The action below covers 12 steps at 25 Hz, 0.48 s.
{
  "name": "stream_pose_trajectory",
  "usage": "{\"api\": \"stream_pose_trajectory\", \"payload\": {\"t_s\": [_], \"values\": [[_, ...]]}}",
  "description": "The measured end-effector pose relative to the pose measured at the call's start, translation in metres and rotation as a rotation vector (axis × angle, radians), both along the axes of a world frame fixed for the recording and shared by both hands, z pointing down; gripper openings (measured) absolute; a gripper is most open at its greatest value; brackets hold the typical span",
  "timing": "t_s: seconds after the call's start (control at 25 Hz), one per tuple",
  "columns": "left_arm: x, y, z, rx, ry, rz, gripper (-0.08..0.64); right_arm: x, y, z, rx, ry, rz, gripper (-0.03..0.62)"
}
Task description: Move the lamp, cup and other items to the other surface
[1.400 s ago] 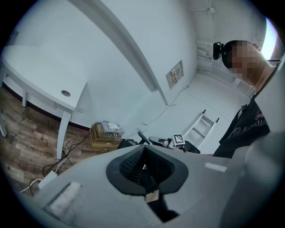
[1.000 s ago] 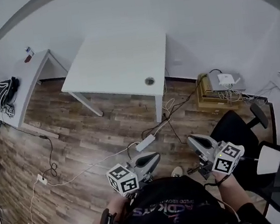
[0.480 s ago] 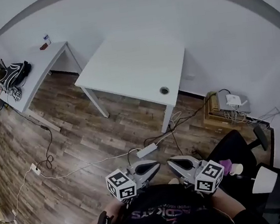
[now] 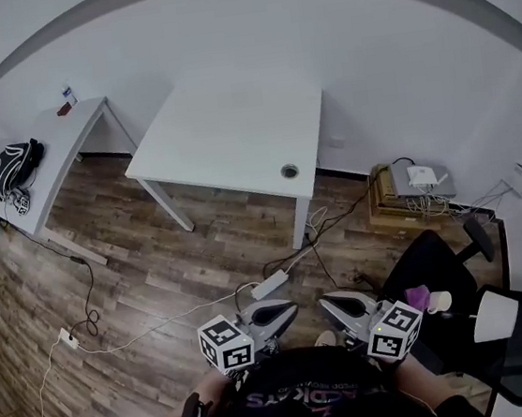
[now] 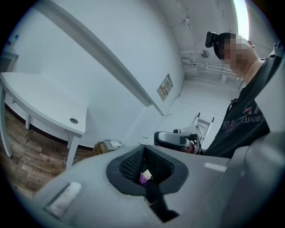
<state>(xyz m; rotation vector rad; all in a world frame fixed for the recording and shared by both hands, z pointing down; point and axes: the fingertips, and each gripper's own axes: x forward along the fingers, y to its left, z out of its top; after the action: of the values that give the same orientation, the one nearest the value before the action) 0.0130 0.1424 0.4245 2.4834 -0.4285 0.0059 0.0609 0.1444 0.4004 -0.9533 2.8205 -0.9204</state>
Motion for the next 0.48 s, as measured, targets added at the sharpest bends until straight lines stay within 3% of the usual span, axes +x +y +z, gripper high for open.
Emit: {"api": "stream_pose_trajectory", "payload": {"t_s": [0.2,0.48], "values": [[-0.002,-0.008,-0.002,-0.007,0.007,0.001,-0.002,0.012,0.005,-0.005,0.013,0.005,0.043,0.003],[0.021,0.007,-0.002,-0.006,0.017,0.066,-0.002,0.018,0.011,-0.008,0.023,0.014,0.073,0.003]]}}
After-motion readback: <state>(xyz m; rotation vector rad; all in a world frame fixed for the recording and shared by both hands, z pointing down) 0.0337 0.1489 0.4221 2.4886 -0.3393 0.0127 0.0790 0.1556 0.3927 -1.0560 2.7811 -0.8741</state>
